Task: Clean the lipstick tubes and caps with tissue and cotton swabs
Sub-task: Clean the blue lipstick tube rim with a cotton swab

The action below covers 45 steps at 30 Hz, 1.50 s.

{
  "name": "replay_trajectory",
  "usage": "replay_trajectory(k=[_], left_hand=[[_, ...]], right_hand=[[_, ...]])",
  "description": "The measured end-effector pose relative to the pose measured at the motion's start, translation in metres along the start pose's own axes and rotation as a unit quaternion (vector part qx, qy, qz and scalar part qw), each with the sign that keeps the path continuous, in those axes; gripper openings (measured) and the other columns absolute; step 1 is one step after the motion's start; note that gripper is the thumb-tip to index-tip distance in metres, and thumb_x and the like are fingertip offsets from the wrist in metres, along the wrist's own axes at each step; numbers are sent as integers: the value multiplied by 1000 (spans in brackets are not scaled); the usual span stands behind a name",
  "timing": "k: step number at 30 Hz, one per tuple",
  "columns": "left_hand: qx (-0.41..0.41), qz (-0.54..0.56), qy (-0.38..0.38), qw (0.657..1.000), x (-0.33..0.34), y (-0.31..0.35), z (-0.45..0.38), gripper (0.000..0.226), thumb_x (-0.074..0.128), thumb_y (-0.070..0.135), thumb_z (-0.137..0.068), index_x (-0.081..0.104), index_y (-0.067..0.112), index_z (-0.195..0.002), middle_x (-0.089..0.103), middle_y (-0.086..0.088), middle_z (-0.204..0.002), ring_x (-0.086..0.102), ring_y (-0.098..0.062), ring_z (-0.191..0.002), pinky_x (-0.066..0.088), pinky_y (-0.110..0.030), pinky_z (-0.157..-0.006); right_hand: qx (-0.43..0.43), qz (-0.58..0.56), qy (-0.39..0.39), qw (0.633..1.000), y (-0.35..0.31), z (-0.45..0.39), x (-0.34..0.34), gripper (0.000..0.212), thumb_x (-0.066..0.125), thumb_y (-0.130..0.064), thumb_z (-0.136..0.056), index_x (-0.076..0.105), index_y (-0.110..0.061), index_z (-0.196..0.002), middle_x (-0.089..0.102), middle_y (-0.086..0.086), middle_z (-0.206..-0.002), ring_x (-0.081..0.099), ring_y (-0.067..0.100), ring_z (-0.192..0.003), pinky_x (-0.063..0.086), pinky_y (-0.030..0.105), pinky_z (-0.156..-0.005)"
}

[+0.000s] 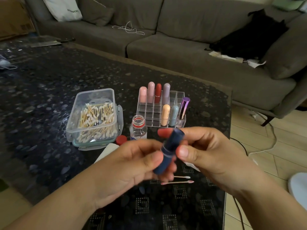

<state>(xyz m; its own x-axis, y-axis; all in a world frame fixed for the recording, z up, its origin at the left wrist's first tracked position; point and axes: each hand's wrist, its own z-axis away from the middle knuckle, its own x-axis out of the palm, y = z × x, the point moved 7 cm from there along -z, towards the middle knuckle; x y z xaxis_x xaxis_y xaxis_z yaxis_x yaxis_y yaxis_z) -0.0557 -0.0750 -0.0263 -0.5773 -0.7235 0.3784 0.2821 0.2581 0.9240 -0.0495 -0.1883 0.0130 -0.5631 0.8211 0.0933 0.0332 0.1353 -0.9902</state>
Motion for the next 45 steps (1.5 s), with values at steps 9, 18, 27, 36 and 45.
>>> replay_trajectory(k=[9,18,27,36,45], left_hand=[[74,-300,304,901,-48,29,19,16,70,33,-73,70,27,-89,71,15,-81,63,3,-72,46,-15,-67],[73,-349,359,863,-64,35,27,11,74,26,-72,69,29,-81,70,14,-80,64,-8,-77,52,-31,-75],[64,-372,361,853,-69,34,30,12,76,23,-72,68,29,-79,69,20,-79,62,-1,-74,45,-13,-65],[71,-352,347,866,-66,35,26,10,75,24,-73,69,28,-80,69,17,-78,62,-3,-70,46,-10,-62],[70,-344,305,886,-44,26,7,15,75,25,-72,71,31,-86,72,10,-80,67,-12,-75,55,-31,-76]], right_hand=[[126,521,96,839,39,-8,-16,35,68,-39,-83,62,-35,-117,54,-15,-87,51,-1,-79,40,7,-75],[45,597,75,797,53,-28,-2,38,65,-29,-88,60,-27,-125,53,-8,-113,49,9,-106,39,17,-91],[0,645,12,764,63,-49,15,31,59,-28,-91,53,-17,-119,54,-2,-118,44,17,-109,34,23,-90],[3,485,151,861,30,-30,-11,15,68,-22,-85,64,-32,-96,61,-20,-87,54,2,-85,40,5,-77],[-28,114,276,954,-1,-6,-39,18,64,-1,-83,63,-15,-94,74,-3,-83,69,10,-81,54,20,-81]])
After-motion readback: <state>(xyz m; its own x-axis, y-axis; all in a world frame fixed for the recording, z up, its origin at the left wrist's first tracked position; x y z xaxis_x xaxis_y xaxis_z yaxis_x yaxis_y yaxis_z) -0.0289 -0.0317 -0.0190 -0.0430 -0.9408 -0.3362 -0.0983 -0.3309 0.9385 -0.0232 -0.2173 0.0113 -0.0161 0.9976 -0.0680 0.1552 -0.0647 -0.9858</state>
